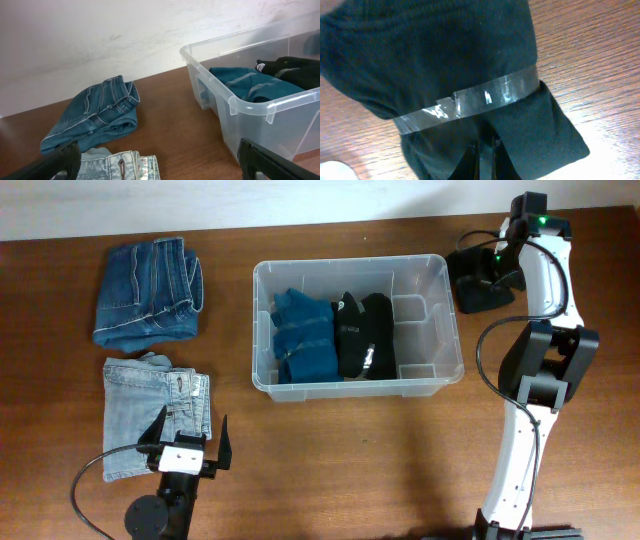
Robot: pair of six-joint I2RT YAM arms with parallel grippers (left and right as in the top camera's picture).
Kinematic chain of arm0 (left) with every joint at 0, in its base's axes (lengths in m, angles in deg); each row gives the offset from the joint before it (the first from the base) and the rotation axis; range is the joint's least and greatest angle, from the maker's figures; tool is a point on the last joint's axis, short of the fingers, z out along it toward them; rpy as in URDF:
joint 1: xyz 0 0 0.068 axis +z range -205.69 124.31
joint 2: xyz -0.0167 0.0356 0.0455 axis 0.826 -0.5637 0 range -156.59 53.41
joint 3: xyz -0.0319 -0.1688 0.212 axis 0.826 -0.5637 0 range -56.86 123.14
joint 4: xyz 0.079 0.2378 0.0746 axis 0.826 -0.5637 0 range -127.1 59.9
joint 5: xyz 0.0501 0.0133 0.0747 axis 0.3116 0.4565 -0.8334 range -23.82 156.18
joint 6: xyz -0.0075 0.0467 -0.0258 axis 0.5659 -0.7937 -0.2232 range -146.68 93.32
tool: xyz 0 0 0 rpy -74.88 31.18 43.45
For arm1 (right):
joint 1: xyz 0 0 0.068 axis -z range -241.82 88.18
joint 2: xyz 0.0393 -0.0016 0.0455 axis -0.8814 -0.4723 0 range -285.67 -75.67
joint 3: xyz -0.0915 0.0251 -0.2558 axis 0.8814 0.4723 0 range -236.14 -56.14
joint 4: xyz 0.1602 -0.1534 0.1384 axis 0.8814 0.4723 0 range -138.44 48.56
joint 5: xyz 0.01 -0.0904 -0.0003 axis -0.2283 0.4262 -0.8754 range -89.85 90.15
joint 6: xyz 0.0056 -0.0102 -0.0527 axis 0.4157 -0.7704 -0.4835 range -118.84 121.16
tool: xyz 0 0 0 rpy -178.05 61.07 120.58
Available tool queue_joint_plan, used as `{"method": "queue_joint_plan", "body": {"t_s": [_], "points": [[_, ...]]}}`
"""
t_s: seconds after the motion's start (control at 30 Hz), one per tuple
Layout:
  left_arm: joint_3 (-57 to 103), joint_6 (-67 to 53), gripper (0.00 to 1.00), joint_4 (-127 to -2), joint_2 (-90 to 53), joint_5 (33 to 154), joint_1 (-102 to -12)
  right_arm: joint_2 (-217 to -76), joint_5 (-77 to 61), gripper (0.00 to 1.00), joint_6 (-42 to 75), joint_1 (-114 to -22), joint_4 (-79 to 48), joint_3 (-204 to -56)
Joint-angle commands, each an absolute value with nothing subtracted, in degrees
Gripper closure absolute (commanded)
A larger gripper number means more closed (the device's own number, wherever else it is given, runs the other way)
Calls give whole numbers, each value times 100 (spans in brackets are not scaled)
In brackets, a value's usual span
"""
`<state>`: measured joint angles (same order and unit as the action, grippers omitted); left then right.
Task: Pack container
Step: 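Lower the right gripper onto the small black bundle to grasp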
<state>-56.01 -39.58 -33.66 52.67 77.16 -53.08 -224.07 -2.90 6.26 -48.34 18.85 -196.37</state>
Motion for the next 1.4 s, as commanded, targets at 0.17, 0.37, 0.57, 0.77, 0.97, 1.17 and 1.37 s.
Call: {"method": "queue_joint_plan", "body": {"t_s": [0.17, 0.37, 0.57, 0.77, 0.97, 1.17, 1.37], "points": [[-5634, -4048, 1, -3363, 5307, 7782, -5301, -22510, -39, 96, 283, -4819, 1930, -18867], [-5634, -4048, 1, -3366, 5307, 7782, -5301, -22490, 14, 96, 294, -4777, 2302, -18760], [-5634, -4048, 1, -3366, 5307, 7782, -5301, -22300, 606, 96, 1177, -4679, 2833, -18762], [-5634, -4048, 1, -3366, 5307, 7782, -5301, -21557, 663, 96, 1973, -4598, 2907, -18762], [-5634, -4048, 1, -3366, 5307, 7782, -5301, -20553, 575, 96, 1925, -4600, 2298, -18762], [-5634, -4048, 1, -3366, 5307, 7782, -5301, -20451, -100, 96, 1190, -4598, 1351, -18760], [-5634, -4048, 1, -3366, 5307, 7782, -5301, -20932, -867, 96, 1017, -4609, 411, -18758]]}}
